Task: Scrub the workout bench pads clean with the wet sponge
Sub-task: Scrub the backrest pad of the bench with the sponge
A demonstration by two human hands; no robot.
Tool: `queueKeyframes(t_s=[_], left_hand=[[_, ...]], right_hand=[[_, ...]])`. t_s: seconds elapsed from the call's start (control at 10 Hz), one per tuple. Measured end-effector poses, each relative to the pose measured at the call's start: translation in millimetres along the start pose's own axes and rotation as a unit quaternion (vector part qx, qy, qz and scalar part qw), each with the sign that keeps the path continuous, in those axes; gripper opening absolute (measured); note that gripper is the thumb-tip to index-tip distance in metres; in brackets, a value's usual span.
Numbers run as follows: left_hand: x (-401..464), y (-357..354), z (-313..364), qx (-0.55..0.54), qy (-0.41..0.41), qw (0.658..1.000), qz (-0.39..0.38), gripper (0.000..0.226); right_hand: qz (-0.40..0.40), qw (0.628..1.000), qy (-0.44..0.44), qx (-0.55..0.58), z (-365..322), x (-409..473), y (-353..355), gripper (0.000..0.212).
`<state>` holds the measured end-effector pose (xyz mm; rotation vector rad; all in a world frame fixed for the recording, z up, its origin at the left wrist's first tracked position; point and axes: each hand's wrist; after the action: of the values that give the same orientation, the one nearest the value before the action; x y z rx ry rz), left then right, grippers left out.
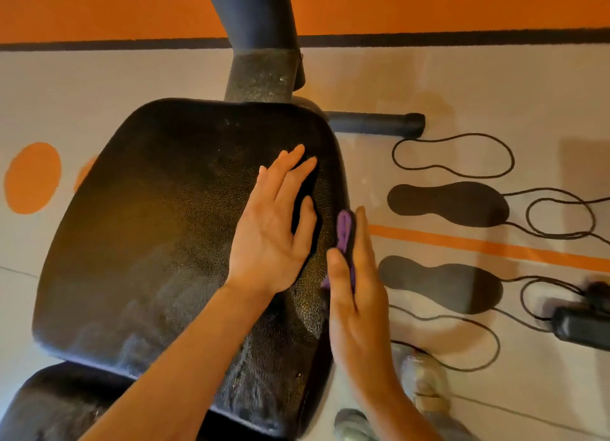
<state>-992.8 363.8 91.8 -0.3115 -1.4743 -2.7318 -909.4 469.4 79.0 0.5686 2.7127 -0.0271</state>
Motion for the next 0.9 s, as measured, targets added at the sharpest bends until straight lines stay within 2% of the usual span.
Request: queueKeyframes(t_s=[0.1,0.2,0.3,0.4,0.5,0.6,0.7,0.8,0.9], left_hand=[[-6.3,4.1,4.9,0.031,0.010,0.999,0.028,0.043],[-32.4,17.0,10.3,0.002,0.076,0.995,0.064,0.043],[-74.9,38.6,7.7,-0.028,0.112,0.991,0.069,0.043],[-111.5,62.5,0.7,-0.037,0.134,0.987,0.082,0.043],[-136.1,85.9,-2.7,-0.040,0.172,0.979,0.098,0.043],[-151.8,108.3,-4.8,-0.048,0.204,0.971,0.112,0.044],[-164.8,128.5,-10.0,-0.044,0.219,0.966,0.129,0.044],[-177.1,143.7,-19.2,-0.051,0.238,0.959,0.145,0.045],[-187.4,148.5,-27.8,-0.055,0.246,0.956,0.152,0.046]], right_hand=[[0.042,0.998,-0.014,-0.042,14.2,-59.4,10.9,0.058],[0.075,0.993,-0.038,-0.084,21.1,-98.1,21.6,0.047],[0.128,0.986,-0.103,-0.022,16.0,-122.8,20.8,0.066],[0.115,0.980,-0.075,-0.145,1.0,-134.6,40.6,0.082],[0.015,0.992,-0.056,-0.115,-13.8,-146.2,43.8,0.064],[-0.021,0.989,-0.033,-0.142,-27.5,-143.6,45.3,0.045],[-0.045,0.982,-0.044,-0.176,-34.9,-138.9,34.6,0.040],[-0.068,0.976,-0.012,-0.205,-50.3,-140.5,24.7,0.041],[-0.059,0.970,0.043,-0.230,-60.8,-134.3,15.5,0.041]])
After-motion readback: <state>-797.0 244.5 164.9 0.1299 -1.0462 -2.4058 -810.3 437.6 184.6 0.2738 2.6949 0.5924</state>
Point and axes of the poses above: each hand's wrist, its own x-axis towards the middle knuckle, its own y-axis out of the back of the hand, z = x × y, and after that the axes turned 14 degrees about z, right-handed
